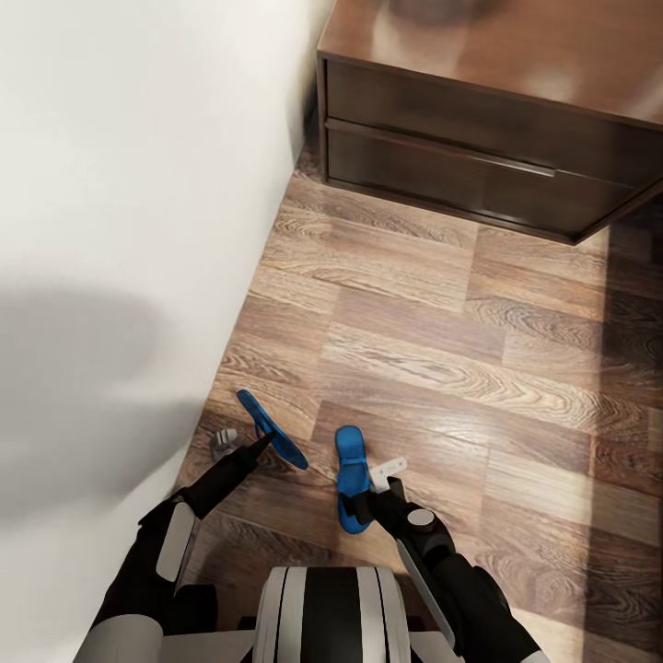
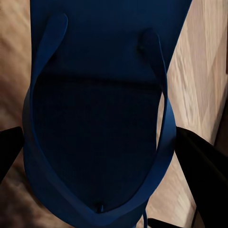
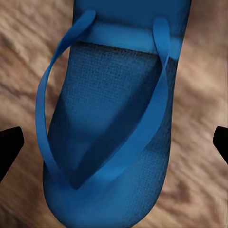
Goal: In the bedroom, move the book from the bed onto either nightstand, and place the two sandals side by side next to the bed.
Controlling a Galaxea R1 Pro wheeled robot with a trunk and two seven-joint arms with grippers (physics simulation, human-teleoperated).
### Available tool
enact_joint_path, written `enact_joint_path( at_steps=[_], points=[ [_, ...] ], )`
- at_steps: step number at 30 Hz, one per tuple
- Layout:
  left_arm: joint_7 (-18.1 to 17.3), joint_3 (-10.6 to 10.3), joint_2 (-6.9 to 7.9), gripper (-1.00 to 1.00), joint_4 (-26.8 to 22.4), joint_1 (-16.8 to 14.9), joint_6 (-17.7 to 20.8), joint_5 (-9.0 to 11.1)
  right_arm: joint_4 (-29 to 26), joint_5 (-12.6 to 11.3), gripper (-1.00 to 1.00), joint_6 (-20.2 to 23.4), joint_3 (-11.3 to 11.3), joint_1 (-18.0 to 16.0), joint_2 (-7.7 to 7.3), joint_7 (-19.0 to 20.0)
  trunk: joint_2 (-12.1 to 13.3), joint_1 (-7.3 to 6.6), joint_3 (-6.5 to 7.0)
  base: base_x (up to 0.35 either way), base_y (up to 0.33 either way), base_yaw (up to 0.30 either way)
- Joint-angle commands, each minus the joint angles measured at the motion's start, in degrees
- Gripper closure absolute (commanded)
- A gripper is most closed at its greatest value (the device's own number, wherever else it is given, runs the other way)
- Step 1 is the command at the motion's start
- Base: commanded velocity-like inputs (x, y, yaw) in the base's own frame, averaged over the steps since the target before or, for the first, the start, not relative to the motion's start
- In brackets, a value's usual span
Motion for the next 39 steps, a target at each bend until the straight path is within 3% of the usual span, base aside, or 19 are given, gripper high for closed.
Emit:
enact_joint_path(
  at_steps=[1, 11, 39],
  points=[
    [0.0, 0.2, -0.08, 1.00, 0.0, 0.0, 0.1, -0.4, 0.0, -0.2, -1.00, 0.3, 0.0, 0.0, 0.00, 0.1, 0.0, 0.00, -0.03, 0.000, 0.000, 0.000],
    [0.0, 0.2, -0.08, 1.00, 0.0, 0.0, 0.1, -0.4, 3.9, -0.3, -1.00, 0.3, -0.1, 0.0, 0.01, 0.1, 0.0, 0.00, -0.03, 0.000, 0.000, 0.000],
    [0.0, 0.2, -0.08, 1.00, 0.0, 0.0, 0.1, -0.4, 4.2, -0.2, -1.00, 0.2, -0.1, 0.0, -0.02, 0.1, 0.0, 0.00, -0.03, 0.000, 0.000, 0.000]
  ],
)
